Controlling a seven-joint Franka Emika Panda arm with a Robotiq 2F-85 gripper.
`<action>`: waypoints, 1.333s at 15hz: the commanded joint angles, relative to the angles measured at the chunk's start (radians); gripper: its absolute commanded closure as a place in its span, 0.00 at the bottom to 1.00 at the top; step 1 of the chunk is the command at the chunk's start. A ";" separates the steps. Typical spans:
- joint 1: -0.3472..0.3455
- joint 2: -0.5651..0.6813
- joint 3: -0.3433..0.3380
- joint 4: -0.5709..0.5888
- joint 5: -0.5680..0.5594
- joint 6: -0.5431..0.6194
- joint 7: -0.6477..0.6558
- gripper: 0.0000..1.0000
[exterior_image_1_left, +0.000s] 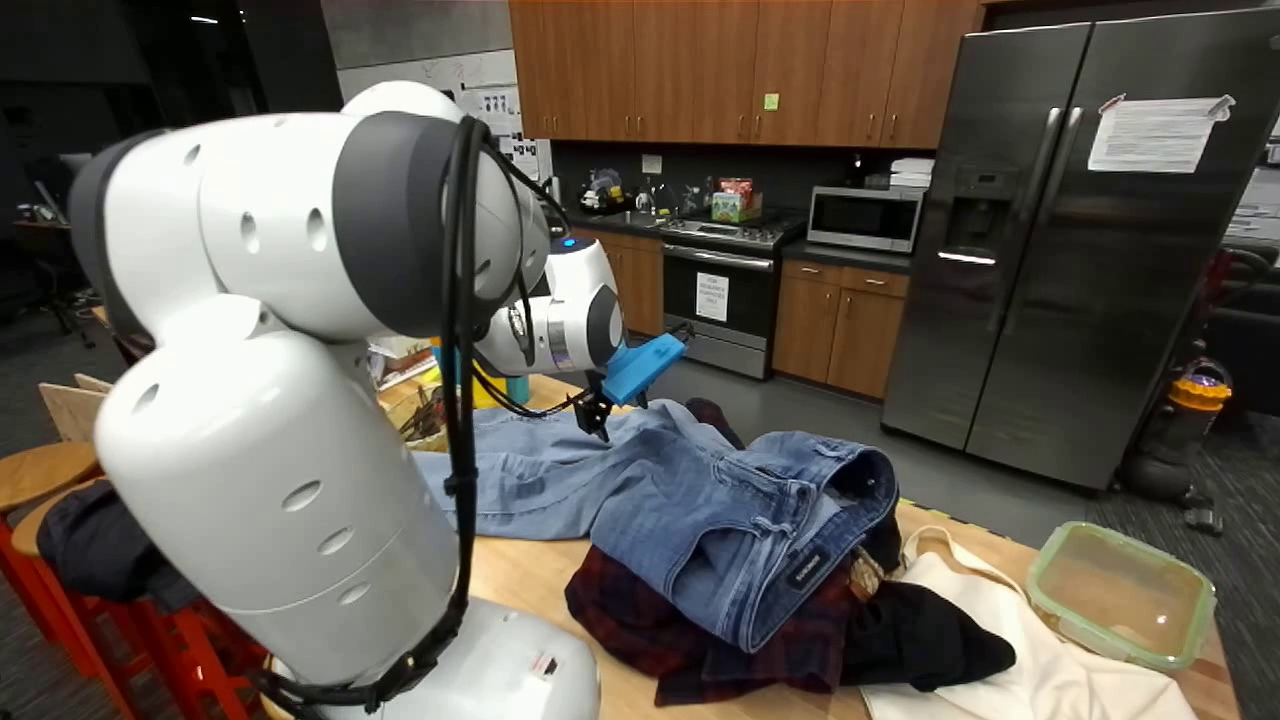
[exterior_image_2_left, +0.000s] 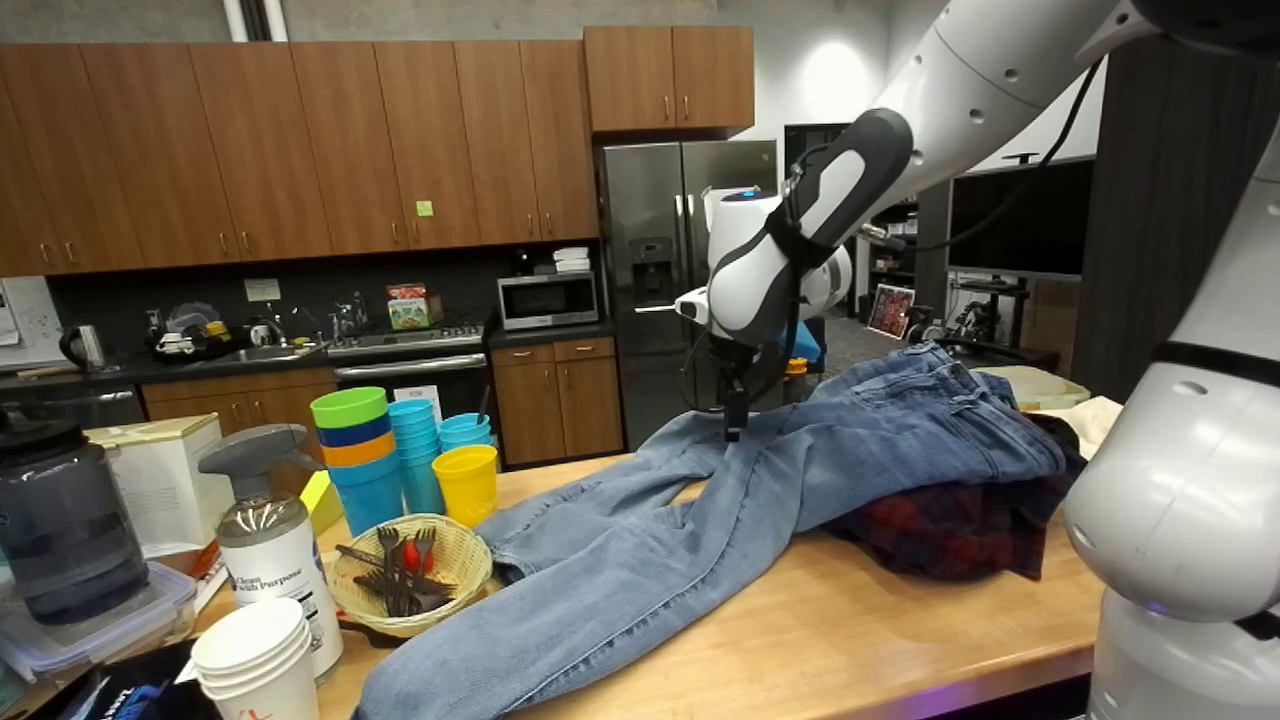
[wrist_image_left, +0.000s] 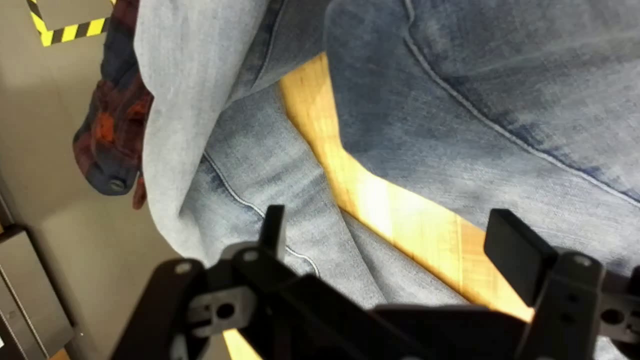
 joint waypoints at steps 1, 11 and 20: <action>-0.008 -0.120 -0.010 -0.048 0.033 -0.065 0.063 0.00; -0.098 -0.252 -0.114 -0.089 0.063 -0.111 0.354 0.00; -0.155 -0.353 -0.078 -0.154 0.041 -0.073 0.671 0.00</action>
